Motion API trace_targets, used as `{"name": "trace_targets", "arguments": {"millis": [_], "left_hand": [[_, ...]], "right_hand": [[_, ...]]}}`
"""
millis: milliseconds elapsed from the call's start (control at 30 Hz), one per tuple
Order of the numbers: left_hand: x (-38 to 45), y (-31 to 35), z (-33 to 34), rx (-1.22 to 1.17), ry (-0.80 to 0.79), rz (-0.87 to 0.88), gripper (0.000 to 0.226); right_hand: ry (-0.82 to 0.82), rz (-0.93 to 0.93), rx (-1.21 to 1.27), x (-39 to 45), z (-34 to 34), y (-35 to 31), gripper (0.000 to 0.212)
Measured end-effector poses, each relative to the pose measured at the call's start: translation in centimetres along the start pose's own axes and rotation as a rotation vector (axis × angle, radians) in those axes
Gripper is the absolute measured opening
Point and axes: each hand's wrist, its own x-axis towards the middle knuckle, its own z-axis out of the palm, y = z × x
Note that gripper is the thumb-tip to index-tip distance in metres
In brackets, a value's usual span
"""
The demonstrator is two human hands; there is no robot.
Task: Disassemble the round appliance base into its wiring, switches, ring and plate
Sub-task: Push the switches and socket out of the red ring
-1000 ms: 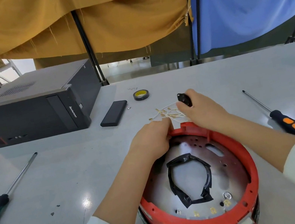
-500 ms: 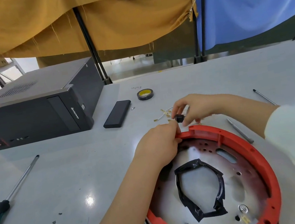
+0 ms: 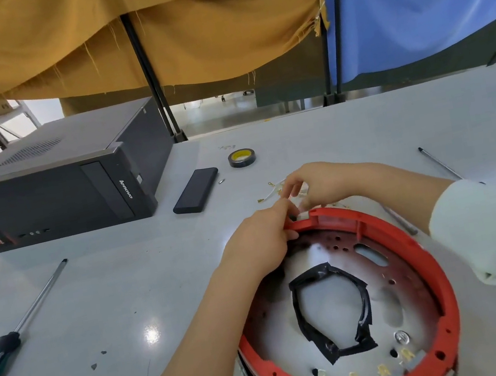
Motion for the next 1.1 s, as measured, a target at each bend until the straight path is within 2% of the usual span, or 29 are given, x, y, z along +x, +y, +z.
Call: {"name": "trace_targets", "arguments": {"millis": [100, 133, 233, 300, 367, 433, 567, 667, 733, 800, 900, 1100], "left_hand": [[-0.6, -0.3, -0.8, -0.127, -0.061, -0.087, 0.040], [-1.0, -0.4, -1.1, -0.128, -0.064, -0.125, 0.043], [-2.5, -0.5, -1.5, -0.056, -0.012, -0.255, 0.051], [-3.5, -0.2, -1.4, -0.037, 0.034, -0.336, 0.056], [-4.5, 0.4, -1.1, -0.011, 0.045, -0.385, 0.062], [-5.4, 0.8, -1.1, 0.030, 0.017, -0.420, 0.070], [-6.6, 1.5, -2.4, 0.168, -0.083, -0.403, 0.078], [-5.6, 2.2, -2.8, 0.259, 0.014, -0.174, 0.080], [-4.8, 2.9, -2.6, 0.137, 0.002, -0.033, 0.077], [-4.3, 3.3, -2.2, 0.013, -0.041, 0.021, 0.069], [-4.5, 3.1, -1.5, 0.037, -0.021, 0.012, 0.055], [-5.6, 2.4, -1.1, 0.229, 0.032, -0.220, 0.066]], "right_hand": [[0.119, 0.033, 0.069, -3.0, -1.5, -0.3, 0.010], [0.126, 0.057, 0.078, -4.1, -1.9, -0.5, 0.013], [0.031, 0.186, 0.029, -6.9, -2.6, -1.2, 0.038], [-0.063, 0.289, -0.077, -8.3, -2.4, -1.8, 0.046], [-0.139, 0.371, -0.163, -9.2, -1.8, -2.4, 0.042], [-0.172, 0.399, -0.230, -9.7, -1.2, -3.0, 0.028], [-0.083, 0.216, -0.415, -9.8, -0.3, -3.4, 0.033], [0.010, 0.049, -0.392, -9.5, 0.5, -3.8, 0.035], [0.068, -0.035, -0.299, -9.2, 1.4, -4.2, 0.033], [0.123, -0.091, -0.155, -8.9, 2.2, -4.3, 0.033], [0.187, -0.088, 0.005, -8.8, 2.3, -3.7, 0.032], [0.095, 0.064, -0.045, -10.4, 0.4, -2.3, 0.039]]}}
